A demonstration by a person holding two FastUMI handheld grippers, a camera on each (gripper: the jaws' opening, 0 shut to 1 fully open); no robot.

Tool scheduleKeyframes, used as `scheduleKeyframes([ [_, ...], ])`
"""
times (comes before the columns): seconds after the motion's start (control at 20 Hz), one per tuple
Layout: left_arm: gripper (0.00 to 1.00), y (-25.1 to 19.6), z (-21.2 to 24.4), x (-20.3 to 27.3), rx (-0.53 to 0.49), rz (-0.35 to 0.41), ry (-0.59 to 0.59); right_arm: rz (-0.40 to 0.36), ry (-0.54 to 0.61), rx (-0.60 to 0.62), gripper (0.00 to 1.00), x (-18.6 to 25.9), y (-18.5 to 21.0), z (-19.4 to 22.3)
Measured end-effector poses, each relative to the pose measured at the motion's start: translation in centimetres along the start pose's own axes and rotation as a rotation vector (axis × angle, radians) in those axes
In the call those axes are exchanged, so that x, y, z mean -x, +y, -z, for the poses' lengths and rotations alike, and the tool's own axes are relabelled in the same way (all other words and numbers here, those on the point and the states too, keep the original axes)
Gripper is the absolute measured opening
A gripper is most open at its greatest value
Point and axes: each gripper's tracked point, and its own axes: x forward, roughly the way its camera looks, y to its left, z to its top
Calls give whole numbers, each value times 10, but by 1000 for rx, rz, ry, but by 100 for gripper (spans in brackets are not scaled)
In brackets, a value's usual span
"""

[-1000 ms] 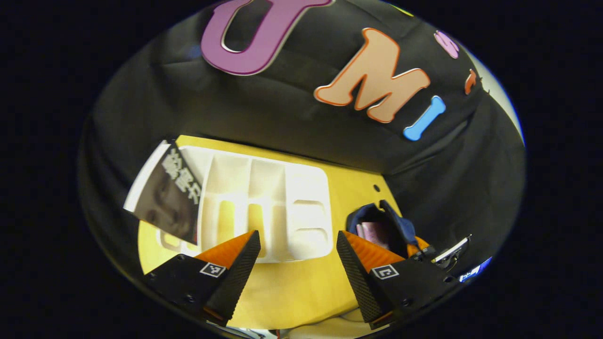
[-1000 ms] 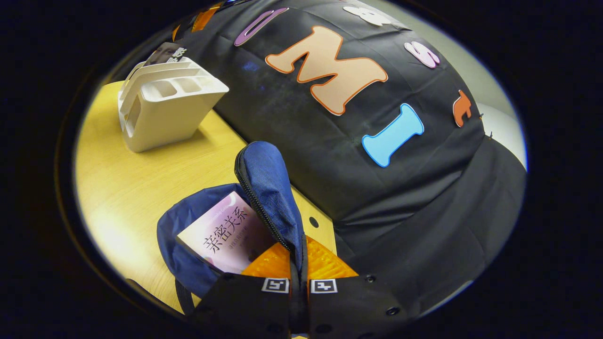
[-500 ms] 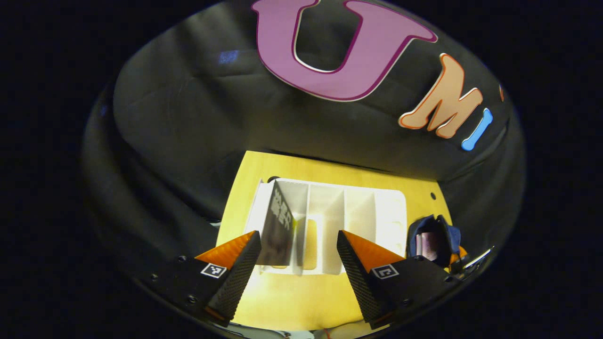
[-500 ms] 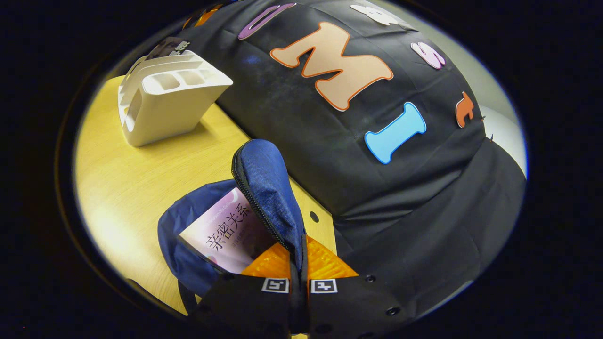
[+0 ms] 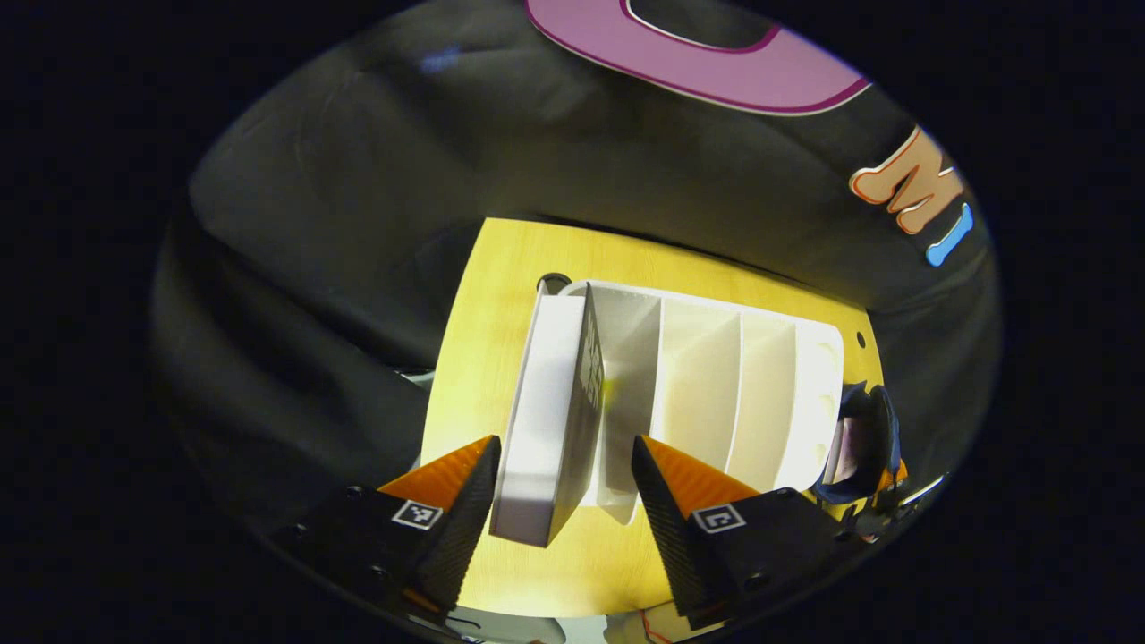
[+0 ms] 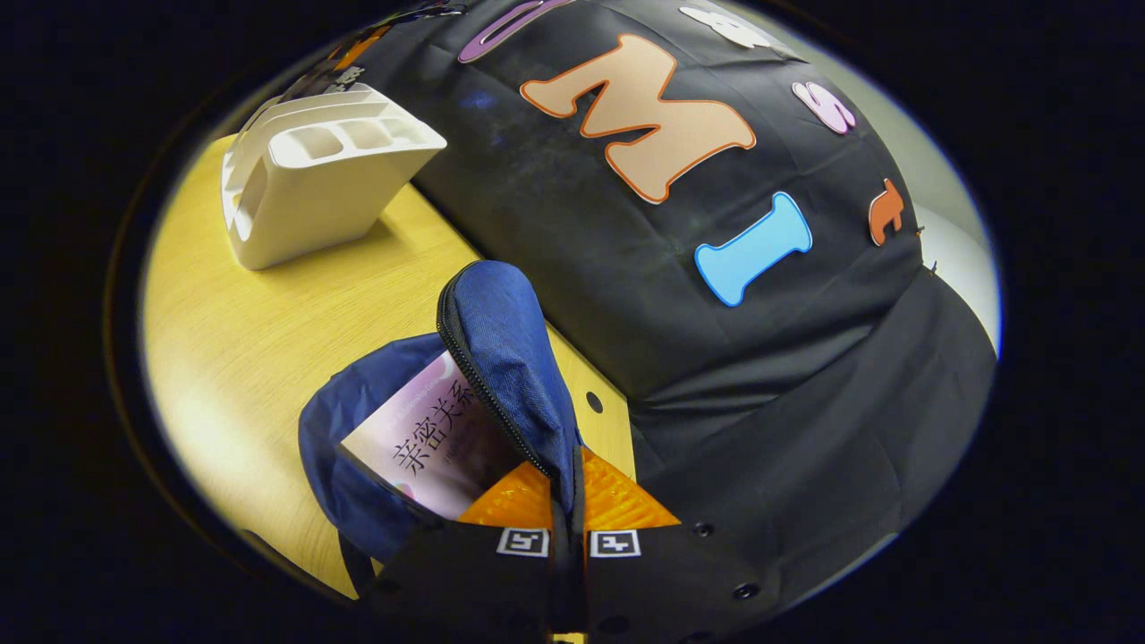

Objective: Open the schoolbag, grab two books from the bookshelf and put them into the schoolbag.

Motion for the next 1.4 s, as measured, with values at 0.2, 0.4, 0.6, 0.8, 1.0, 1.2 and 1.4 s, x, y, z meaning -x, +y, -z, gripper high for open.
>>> scheduleKeyframes([
  [0.2,68,-18,0,-13,-69,19,60,1,9,3,3,0,2,-1],
  [0.4,70,-25,6,-34,-89,4,128,1,13,6,0,2,1,-1],
  [0.6,47,-24,16,-46,-37,-12,204,-1,13,23,0,5,2,-1],
  [0.8,39,-22,20,-50,-44,-39,242,-6,14,39,3,8,5,-1],
  [1.0,38,-23,22,-48,2,-70,242,-2,16,33,0,8,3,-3],
  [1.2,37,-23,26,-32,15,-86,244,-2,10,29,0,10,3,-2],
  [1.4,37,-21,31,-9,30,-116,243,-6,1,29,0,11,3,-1],
])
